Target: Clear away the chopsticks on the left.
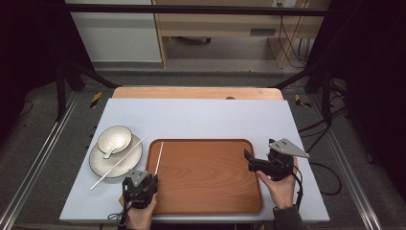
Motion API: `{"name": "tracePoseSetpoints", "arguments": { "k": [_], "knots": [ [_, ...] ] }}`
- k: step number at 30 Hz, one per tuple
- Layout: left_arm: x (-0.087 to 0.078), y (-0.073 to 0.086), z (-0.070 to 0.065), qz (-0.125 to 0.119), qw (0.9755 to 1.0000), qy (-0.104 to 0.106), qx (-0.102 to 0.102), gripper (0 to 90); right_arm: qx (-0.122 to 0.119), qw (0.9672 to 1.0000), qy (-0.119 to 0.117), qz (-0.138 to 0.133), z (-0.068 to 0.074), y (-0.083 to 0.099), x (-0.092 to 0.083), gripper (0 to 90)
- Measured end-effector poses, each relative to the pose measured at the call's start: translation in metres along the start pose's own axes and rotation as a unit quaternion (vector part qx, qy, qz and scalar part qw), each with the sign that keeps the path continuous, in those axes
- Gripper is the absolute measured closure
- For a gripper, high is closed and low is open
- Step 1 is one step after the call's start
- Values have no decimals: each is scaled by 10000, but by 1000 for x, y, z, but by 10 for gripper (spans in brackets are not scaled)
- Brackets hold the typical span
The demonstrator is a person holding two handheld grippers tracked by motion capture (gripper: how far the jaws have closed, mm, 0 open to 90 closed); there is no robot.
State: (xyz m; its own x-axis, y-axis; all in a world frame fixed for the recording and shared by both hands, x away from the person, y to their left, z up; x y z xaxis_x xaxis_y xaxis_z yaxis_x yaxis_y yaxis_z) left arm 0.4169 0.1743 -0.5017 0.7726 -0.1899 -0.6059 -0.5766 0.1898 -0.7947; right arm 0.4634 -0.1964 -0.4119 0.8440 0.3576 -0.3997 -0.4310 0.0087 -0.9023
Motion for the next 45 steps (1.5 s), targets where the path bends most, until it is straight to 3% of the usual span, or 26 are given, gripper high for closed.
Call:
{"name": "tracePoseSetpoints", "arguments": {
  "k": [6, 9, 12, 15, 17, 18, 19, 20, 22, 23, 27, 29, 32, 37, 41, 45],
  "knots": [
    [-16, -16, 5, -281, 9992, 276, 44, 688, 10, 10000, -4, -4, 0, 0, -1, 67],
    [-24, -28, 9, -451, 9975, 520, 157, 632, 3, 10000, -1, -20, 1, 0, -1, 67],
    [-34, -45, 14, -568, 9950, 652, 492, 565, -3, 10000, 19, -24, 0, 0, -1, 67],
    [-39, -52, 15, -621, 9931, 715, 688, 527, 23, 10000, 17, -2, 0, 0, -1, 68],
    [-44, -57, 18, -620, 9908, 772, 918, 516, 19, 10000, 15, 10, 0, 1, -1, 67],
    [-46, -60, 22, -603, 9883, 825, 1129, 491, 16, 10000, 6, 15, 1, 1, 0, 67],
    [-46, -60, 22, -603, 9883, 825, 1129, 482, 6, 10000, 6, 10, 1, 1, 0, 67],
    [-48, -62, 27, -662, 9853, 989, 1223, 472, -11, 10000, 0, 15, 1, 1, 0, 67],
    [-49, -63, 31, -674, 9851, 1022, 1208, 458, 9, 10000, -22, 5, 2, 0, -1, 68],
    [-49, -63, 39, -648, 9855, 1099, 1122, 451, 4, 10000, -23, -10, 2, 0, -1, 68],
    [-52, -61, 54, -633, 9850, 1065, 1199, 431, 13, 10000, -32, -19, 2, 0, -1, 68],
    [-55, -54, 69, -677, 9858, 1018, 1148, 420, 38, 10000, -31, -12, 1, 0, -2, 68],
    [-56, -49, 78, -723, 9866, 1011, 1059, 410, 19, 10000, -17, 12, 2, 1, 0, 68],
    [-56, -35, 94, -715, 9861, 1014, 1109, 400, -53, 9999, -80, 82, 7, 3, 4, 67],
    [-51, -27, 101, -561, 9864, 935, 1226, 397, -77, 9999, -92, 94, 7, 4, 5, 68],
    [-41, -17, 112, -321, 9886, 780, 1250, 409, -55, 9999, -79, 79, 5, 3, 4, 68]
  ]
}}
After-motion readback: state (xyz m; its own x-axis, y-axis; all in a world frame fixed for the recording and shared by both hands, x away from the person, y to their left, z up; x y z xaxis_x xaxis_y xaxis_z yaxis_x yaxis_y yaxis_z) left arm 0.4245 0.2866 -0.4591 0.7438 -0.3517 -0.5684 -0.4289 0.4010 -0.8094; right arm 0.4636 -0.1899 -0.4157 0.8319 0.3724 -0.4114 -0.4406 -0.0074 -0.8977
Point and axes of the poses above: each handheld gripper's, and its own axes: x roughly forward along the jaws, y roughly out of its underside, z roughly to its left, the point moved 4 cm from there along x, roughly forward along the jaws, and after that the axes turned 9 degrees about x, right-handed, at the moved point
